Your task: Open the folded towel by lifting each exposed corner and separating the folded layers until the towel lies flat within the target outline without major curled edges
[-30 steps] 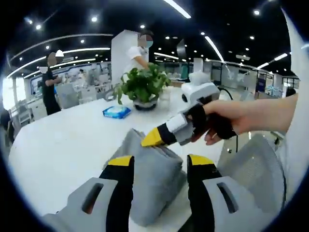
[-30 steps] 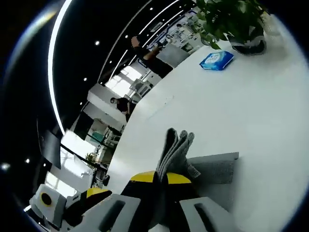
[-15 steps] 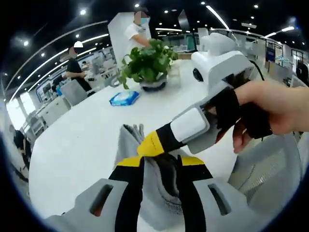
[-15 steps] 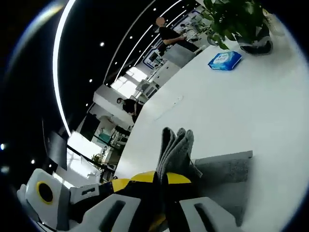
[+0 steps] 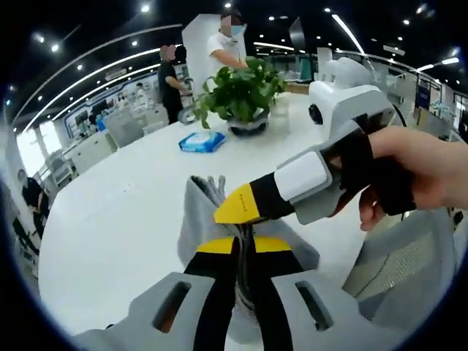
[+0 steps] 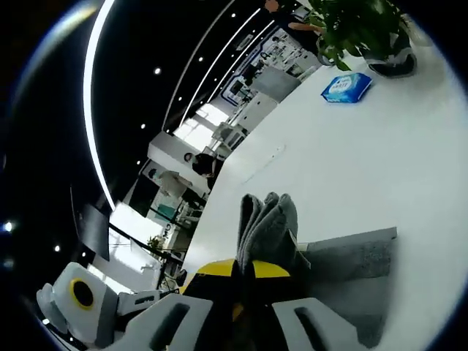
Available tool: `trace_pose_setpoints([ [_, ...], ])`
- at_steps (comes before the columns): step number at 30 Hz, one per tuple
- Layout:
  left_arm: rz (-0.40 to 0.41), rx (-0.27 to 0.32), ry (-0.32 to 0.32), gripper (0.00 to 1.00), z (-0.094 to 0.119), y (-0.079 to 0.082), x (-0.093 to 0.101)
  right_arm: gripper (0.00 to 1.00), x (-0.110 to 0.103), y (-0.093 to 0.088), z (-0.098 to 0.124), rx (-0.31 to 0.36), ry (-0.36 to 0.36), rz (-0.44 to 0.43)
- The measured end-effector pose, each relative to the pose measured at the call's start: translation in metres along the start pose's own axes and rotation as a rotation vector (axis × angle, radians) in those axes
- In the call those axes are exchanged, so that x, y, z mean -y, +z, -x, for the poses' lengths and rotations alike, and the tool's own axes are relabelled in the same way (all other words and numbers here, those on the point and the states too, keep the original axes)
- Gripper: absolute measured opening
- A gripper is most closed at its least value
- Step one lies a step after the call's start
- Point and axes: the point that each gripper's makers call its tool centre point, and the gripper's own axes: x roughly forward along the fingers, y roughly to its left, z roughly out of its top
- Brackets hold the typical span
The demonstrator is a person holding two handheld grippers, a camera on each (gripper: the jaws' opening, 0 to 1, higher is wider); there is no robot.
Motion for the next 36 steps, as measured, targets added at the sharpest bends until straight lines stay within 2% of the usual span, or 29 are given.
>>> trace_pose_setpoints([
  [5,0.073,0.036,-0.006,0.04,0.007,0.002,-0.012,0.08,-0.007,0.004,0.005,0.01,0.047,0.051],
  [9,0.076,0.038,0.014,0.04,0.012,0.002,-0.024,0.1,0.0,0.015,0.015,0.052,0.036,0.093],
  [11,0.084,0.038,0.019,0.04,0.015,0.003,-0.029,0.07,0.012,0.016,0.019,0.046,-0.006,0.129],
  [14,0.096,0.034,0.032,0.04,0.02,0.002,-0.038,0.02,0.055,-0.002,0.024,-0.07,-0.188,0.29],
  [15,0.1,0.035,0.037,0.04,0.023,0.002,-0.041,0.0,0.072,-0.01,0.026,-0.118,-0.253,0.371],
  [17,0.106,0.032,0.046,0.04,0.026,0.001,-0.046,0.0,0.092,-0.028,0.03,-0.219,-0.329,0.472],
  [20,0.122,0.033,0.057,0.04,0.03,-0.001,-0.053,0.0,0.114,-0.061,0.027,-0.408,-0.362,0.642],
  [22,0.12,0.031,0.067,0.04,0.032,-0.003,-0.058,0.0,0.112,-0.076,0.02,-0.466,-0.326,0.703],
  [24,0.124,0.026,0.076,0.04,0.035,-0.005,-0.063,0.0,0.113,-0.077,0.014,-0.462,-0.33,0.753],
  [26,0.123,0.021,0.088,0.04,0.038,-0.008,-0.069,0.0,0.112,-0.076,0.013,-0.467,-0.339,0.77],
  [30,0.085,0.001,0.136,0.04,0.048,-0.015,-0.084,0.0,0.115,-0.073,0.016,-0.474,-0.338,0.747],
  [36,0.12,-0.032,0.195,0.04,0.061,-0.035,-0.115,0.0,0.118,-0.073,0.02,-0.475,-0.352,0.748],
])
